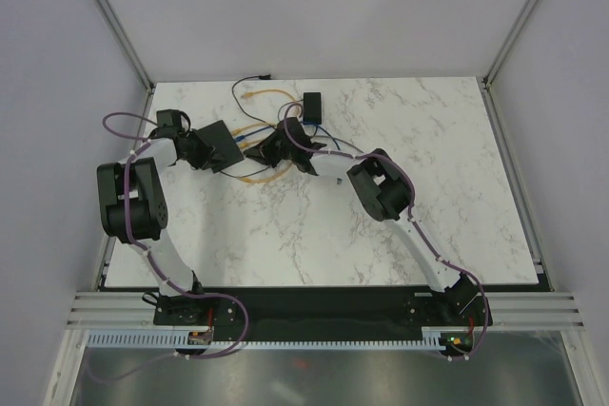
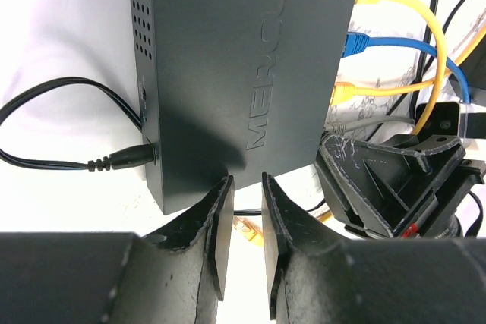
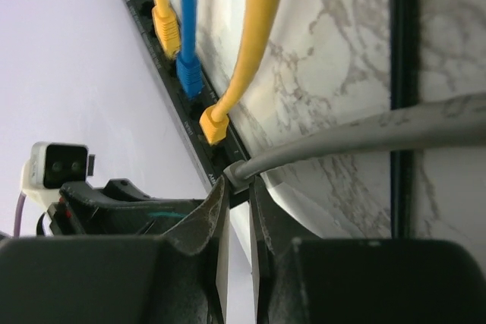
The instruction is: Pull the plug from the switch port
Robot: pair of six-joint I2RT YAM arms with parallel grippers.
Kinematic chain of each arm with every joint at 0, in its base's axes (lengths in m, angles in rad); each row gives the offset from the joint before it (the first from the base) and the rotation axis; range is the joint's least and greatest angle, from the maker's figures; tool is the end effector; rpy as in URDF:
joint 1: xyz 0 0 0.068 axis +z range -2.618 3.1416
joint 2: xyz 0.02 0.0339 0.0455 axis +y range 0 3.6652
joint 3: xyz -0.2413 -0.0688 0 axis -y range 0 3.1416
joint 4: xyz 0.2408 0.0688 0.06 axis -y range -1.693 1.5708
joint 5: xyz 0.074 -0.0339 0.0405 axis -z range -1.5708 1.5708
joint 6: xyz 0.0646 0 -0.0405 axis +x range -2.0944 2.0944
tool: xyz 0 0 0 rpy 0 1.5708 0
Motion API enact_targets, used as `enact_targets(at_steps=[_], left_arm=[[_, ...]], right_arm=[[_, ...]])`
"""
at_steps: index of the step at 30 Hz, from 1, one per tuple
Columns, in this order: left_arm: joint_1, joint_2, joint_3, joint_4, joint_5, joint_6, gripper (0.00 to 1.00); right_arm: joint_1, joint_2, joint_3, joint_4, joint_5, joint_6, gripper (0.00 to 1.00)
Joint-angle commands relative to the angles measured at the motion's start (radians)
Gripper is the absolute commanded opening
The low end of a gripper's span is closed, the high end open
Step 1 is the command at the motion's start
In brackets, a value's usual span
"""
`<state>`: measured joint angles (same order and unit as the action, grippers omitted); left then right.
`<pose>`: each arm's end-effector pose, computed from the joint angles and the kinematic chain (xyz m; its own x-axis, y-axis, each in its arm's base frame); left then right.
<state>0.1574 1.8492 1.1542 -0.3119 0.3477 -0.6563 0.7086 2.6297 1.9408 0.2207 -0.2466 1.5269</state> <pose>0.3804 0.0381 0.1235 -0.6812 -0.6890 -0.2477 -0.4836 0.6774 -0.5543 0.4273 0.3870 0.0633 -0.8108 0.5811 0.0709 0.3074 0.3195 0.8964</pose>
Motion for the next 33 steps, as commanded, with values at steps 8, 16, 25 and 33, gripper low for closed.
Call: enact_targets(at_steps=[8,16,25,33], left_arm=[[0.008,0.091,0.005,-0.151,-0.067,0.069,0.31],[0.007,0.09,0.029,-0.154,-0.079,0.087,0.31],[0.007,0.033,0.061,-0.15,-0.035,0.144,0.32],[-0.016,-0.057,0.053,-0.147,0.02,0.159,0.32]], right_arm=[[-0.063,0.125,0.235,-0.573,0.079,-0.095,0.0],[-0.118,0.012,-0.081,-0.182,-0.003,0.069,0.0],[-0.132,-0.094,-0.025,-0.265,-0.279,-0.195,0.0],[-0.133,-0.316,-0.156,-0.238,-0.549,-0.274,0.0]])
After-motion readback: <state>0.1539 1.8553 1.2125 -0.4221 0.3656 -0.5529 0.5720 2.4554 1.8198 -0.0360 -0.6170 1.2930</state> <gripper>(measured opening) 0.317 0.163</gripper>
